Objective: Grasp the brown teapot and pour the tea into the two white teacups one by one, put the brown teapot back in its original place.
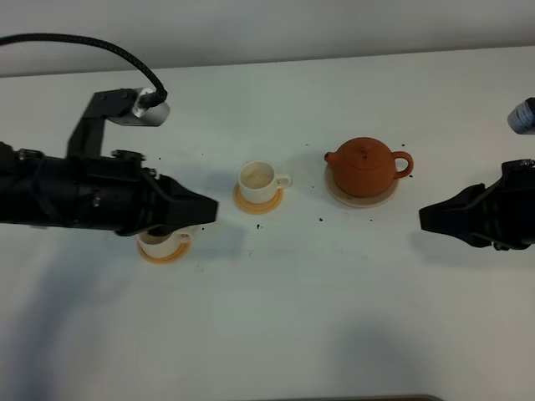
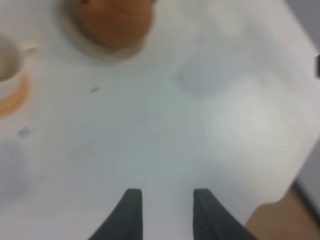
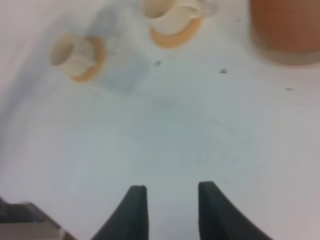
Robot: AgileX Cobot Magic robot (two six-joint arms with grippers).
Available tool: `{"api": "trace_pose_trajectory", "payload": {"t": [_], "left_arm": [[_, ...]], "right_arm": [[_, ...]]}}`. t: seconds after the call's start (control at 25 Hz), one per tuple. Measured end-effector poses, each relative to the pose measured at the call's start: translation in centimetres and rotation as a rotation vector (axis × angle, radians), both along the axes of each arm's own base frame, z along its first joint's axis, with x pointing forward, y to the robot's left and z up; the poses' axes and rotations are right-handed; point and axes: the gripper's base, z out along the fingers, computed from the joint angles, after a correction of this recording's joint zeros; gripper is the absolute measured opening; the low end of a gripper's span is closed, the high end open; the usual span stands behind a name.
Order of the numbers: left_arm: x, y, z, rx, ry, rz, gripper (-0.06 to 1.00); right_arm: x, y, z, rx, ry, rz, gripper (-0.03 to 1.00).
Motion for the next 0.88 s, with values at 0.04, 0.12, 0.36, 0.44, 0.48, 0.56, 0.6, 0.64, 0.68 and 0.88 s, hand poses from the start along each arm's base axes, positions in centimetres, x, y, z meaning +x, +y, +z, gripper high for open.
{"api": "trace_pose_trajectory", "payload": {"t": [0.04, 0.12, 0.36, 0.44, 0.48, 0.56, 0.6, 0.64, 0.68, 0.88], "left_arm": [[-0.4, 0.5, 0.3, 0.044, 0.008, 0.024, 0.25], [-1.2, 1.4, 0.8, 0.131, 0.027, 0.074, 0.25], [-4.3, 4.7, 3.1, 0.367, 0.06, 0.279, 0.25], [-5.6, 5.6, 4.1, 0.409, 0.051, 0.341, 0.25], [-6.4, 6.0, 4.6, 0.427, 0.048, 0.37, 0.25], [-7.8, 6.8, 5.1, 0.456, 0.044, 0.417, 0.25], [-8.6, 7.2, 5.3, 0.468, 0.038, 0.443, 0.25], [-9.3, 7.6, 5.1, 0.484, 0.042, 0.466, 0.25], [-10.2, 8.0, 4.8, 0.499, 0.039, 0.487, 0.25], [-13.6, 9.5, 3.2, 0.531, 0.016, 0.589, 0.25]], "right_arm": [[0.1, -0.1, 0.0, -0.02, 0.0, -0.005, 0.24], [0.1, -0.3, -0.1, -0.045, 0.014, -0.023, 0.24], [0.2, -0.7, -0.3, -0.093, 0.016, -0.03, 0.24], [0.2, -0.7, -0.3, -0.1, 0.017, -0.031, 0.24], [0.2, -0.7, -0.3, -0.101, 0.018, -0.032, 0.24], [0.2, -0.7, -0.3, -0.102, 0.019, -0.033, 0.24], [0.2, -0.7, -0.3, -0.103, 0.019, -0.033, 0.24], [0.2, -0.7, -0.3, -0.103, 0.019, -0.033, 0.24], [0.2, -0.7, -0.3, -0.102, 0.021, -0.035, 0.24], [0.2, -0.7, -0.3, -0.104, 0.021, -0.034, 0.24]]}}
